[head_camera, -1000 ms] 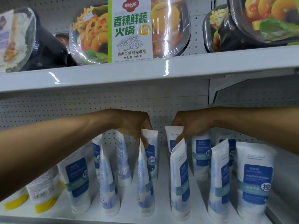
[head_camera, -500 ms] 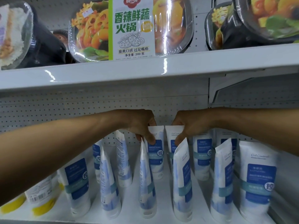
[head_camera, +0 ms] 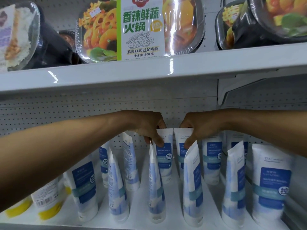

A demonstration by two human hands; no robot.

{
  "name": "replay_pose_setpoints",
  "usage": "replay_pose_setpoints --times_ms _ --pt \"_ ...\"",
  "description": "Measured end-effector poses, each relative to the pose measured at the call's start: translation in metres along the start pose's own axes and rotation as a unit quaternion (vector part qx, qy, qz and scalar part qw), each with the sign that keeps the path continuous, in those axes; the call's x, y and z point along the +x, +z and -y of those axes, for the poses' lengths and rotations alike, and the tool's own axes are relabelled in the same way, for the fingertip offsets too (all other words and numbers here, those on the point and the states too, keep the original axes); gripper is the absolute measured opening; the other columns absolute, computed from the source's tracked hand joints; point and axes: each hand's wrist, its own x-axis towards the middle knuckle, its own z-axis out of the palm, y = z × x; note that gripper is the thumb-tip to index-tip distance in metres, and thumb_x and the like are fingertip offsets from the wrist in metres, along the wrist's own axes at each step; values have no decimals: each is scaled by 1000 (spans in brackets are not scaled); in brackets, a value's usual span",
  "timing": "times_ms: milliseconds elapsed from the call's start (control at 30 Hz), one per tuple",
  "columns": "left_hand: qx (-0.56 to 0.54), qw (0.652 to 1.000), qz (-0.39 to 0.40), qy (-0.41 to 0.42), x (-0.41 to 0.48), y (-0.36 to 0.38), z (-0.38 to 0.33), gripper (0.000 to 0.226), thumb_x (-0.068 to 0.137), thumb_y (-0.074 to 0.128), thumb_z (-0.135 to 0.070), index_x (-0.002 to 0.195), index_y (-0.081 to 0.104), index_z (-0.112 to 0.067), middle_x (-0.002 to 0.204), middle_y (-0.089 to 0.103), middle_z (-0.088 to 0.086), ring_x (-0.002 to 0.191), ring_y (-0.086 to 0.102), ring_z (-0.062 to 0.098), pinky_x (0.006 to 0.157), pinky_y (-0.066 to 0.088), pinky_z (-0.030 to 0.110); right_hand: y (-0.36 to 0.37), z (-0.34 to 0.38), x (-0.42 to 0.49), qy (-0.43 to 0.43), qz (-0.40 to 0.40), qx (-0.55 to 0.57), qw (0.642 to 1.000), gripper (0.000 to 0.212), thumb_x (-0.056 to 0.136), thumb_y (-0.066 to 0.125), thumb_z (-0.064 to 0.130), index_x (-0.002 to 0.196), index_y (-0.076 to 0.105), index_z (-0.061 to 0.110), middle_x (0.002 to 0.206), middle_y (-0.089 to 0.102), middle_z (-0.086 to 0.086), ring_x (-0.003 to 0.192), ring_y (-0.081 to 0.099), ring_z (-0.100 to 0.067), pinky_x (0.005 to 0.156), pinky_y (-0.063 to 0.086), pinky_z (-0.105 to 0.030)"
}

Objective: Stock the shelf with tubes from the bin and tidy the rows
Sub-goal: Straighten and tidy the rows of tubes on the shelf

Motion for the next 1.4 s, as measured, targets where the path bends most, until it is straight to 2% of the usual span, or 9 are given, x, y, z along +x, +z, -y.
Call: replay_pose_setpoints --times_ms 300,467,633,767,933,1000,1100,1200,1400 --pt "10 1000 10 -6 -2 -1 -1 36 82 76 -14 115 67 -2 110 71 8 92 68 16 76 60 25 1 0 -1 8 -12 -1 1000 27 79 77 30 99 71 14 96 73 7 86 68 -8 67 53 -12" --pt "37 999 -19 7 -13 -7 -7 32 81 77 -27 111 69 -18 108 73 -2 98 67 12 90 56 32 -1 4 -5 1 -22 -15 1000 34 78 76 39 99 70 13 97 73 0 87 67 -12 78 55 -25" --pt "31 995 -94 -6 -57 -28 -4 28 84 69 -42 112 68 -36 106 71 -21 101 63 -6 93 44 16 -11 12 -19 -35 -55 -20 998 34 83 68 40 113 64 23 108 68 12 99 63 -3 92 52 -26" --pt "2 992 -124 -38 -91 -33 20 28 84 71 -38 111 69 -37 104 71 -23 97 61 -15 86 41 8 -16 21 -19 -62 -75 -29 995 25 83 67 40 106 63 31 106 67 17 97 63 2 94 51 -25" --pt "27 994 -90 -50 -111 -31 47 35 85 72 -24 118 65 -31 115 67 -18 109 60 -6 91 44 8 -18 46 -6 -58 -76 -45 994 34 83 67 42 114 62 30 112 64 18 101 61 2 95 48 -22" --pt "73 993 -88 -43 -111 -32 49 32 87 70 -33 117 65 -37 112 65 -22 107 58 -7 88 44 8 -18 56 1 -48 -62 -59 995 37 83 67 43 116 62 28 113 64 17 101 60 2 95 48 -21" --pt "154 981 -117 -26 -103 -34 43 33 87 54 -60 110 67 -40 87 63 -26 88 59 -4 81 45 21 -17 70 9 -34 -42 -75 996 35 85 66 42 116 63 27 112 64 18 100 60 3 94 48 -20" --pt "163 983 -78 -30 -89 -31 34 50 87 42 -68 107 70 -32 64 64 -15 72 61 3 81 46 24 -16 79 18 -11 -13 -97 995 34 85 68 40 114 65 24 109 67 14 100 62 -1 94 51 -24" --pt "175 983 -27 39 -68 -25 39 35 83 62 -58 87 75 -25 81 74 -6 80 65 4 84 53 26 -7 87 29 24 6 -135 991 30 85 68 35 106 70 14 102 72 0 94 66 -11 90 55 -32"
